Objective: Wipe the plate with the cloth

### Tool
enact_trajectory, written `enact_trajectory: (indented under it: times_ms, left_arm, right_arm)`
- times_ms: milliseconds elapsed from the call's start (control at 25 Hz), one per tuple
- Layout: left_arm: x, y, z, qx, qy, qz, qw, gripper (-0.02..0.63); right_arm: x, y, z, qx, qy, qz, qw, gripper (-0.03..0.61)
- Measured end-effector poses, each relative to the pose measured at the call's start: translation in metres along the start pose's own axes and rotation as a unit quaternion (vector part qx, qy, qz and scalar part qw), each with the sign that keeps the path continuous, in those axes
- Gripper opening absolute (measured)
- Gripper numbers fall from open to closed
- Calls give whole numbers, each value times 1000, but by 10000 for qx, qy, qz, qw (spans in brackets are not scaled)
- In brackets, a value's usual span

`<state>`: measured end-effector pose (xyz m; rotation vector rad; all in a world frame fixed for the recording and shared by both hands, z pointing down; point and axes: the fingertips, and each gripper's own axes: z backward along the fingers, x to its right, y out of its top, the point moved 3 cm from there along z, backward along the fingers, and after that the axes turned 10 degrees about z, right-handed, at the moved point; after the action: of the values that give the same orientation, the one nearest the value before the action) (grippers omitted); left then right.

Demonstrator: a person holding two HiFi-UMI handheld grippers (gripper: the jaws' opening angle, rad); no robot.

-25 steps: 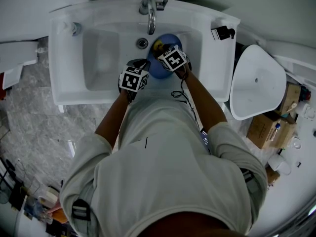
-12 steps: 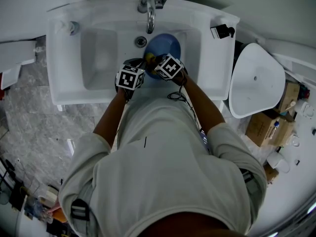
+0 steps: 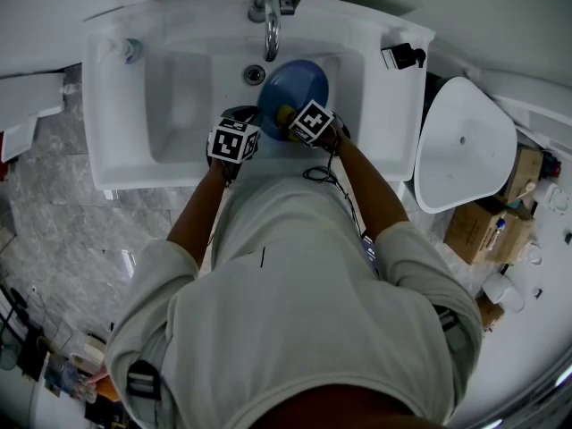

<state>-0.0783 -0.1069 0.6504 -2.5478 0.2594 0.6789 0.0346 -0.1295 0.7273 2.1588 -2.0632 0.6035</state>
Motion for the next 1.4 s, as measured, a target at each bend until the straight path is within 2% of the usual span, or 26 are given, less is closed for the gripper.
enact_trajectory:
  times_ms: [200, 440, 640, 840, 1080, 1240, 1400]
  left_arm:
    - [0, 0, -1, -14, -24, -5, 10000, 60]
    - [2, -2, -1, -55, -48, -35, 10000, 60]
    - [3, -1, -1, -65, -67, -57, 9999, 60]
    - [5, -1, -1, -79, -85, -69, 9999, 61]
    - [-1, -6, -4, -177, -43, -8, 9998, 61]
    - [-19, -10, -20, -295, 30, 321, 9990, 61]
    - [-38, -8, -34, -420, 110, 502, 9978, 56]
  right_arm:
    - [17, -18, -2, -179, -123, -594, 9980, 87]
    - [34, -28, 8, -412, -371, -991, 9935, 87]
    - [54, -37, 14, -395, -677, -1425, 9867, 87]
    - [71, -41, 24, -126, -920, -2012, 9751, 87]
    - [96, -44, 29, 360, -1320, -2619, 9553, 87]
    - [97, -35, 41, 816, -1502, -2687, 9479, 87]
    - [80, -19, 48, 1211, -1384, -2469, 9514, 87]
